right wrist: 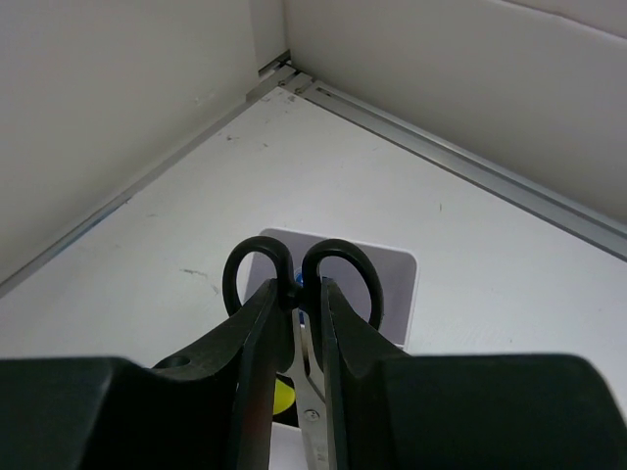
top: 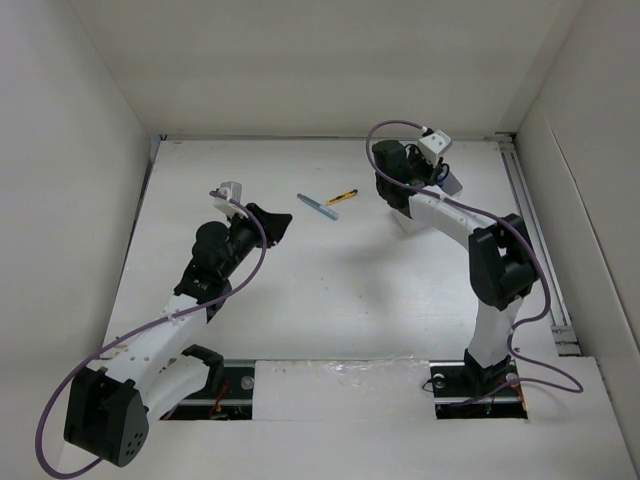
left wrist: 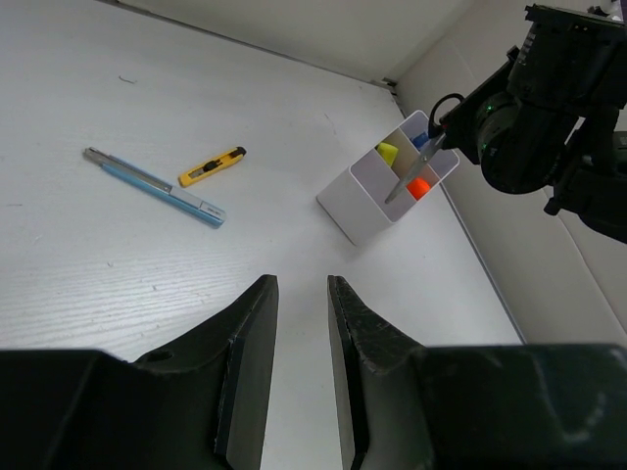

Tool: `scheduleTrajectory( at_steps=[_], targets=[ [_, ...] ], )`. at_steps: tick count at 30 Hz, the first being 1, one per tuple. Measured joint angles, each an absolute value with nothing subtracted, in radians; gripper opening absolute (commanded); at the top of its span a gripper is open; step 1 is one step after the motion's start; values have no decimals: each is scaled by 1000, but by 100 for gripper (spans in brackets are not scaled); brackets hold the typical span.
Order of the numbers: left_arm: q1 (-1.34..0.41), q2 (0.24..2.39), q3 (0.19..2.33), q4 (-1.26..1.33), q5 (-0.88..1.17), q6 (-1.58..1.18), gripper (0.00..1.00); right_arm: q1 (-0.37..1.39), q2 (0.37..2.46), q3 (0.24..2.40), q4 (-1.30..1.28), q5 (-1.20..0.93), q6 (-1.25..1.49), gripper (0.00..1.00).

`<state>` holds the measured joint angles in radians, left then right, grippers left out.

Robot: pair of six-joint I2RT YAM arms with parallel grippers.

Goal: Sort the stationery into containers
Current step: Place the scissors in the storage box.

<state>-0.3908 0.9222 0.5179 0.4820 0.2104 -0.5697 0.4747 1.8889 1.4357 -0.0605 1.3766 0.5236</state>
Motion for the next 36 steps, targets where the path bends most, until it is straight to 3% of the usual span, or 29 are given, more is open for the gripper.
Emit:
scheduleTrajectory(
  at_steps=[14, 18, 22, 31, 33, 36],
  targets=[
    [-391, 934, 518, 482, 211, -571, 24, 502, 1965, 1448, -52, 1438, 528, 3],
    [-391, 934, 518, 482, 210, -571, 24, 519, 1974, 1448, -52, 1444, 542, 10],
    [-391, 935, 518, 482, 211, -571, 24, 531, 1974, 1448, -52, 1445, 551, 30],
    [-391, 936, 518, 482, 210, -574, 24, 560, 1969, 1448, -52, 1433, 570, 54],
    [-391, 940, 518, 484, 210, -574, 24, 562, 1964, 1447, -53, 1420, 571, 54],
    [-391, 955, 518, 484, 210, -574, 24, 564, 1947, 1447, -65, 1393, 580, 41]
  ],
)
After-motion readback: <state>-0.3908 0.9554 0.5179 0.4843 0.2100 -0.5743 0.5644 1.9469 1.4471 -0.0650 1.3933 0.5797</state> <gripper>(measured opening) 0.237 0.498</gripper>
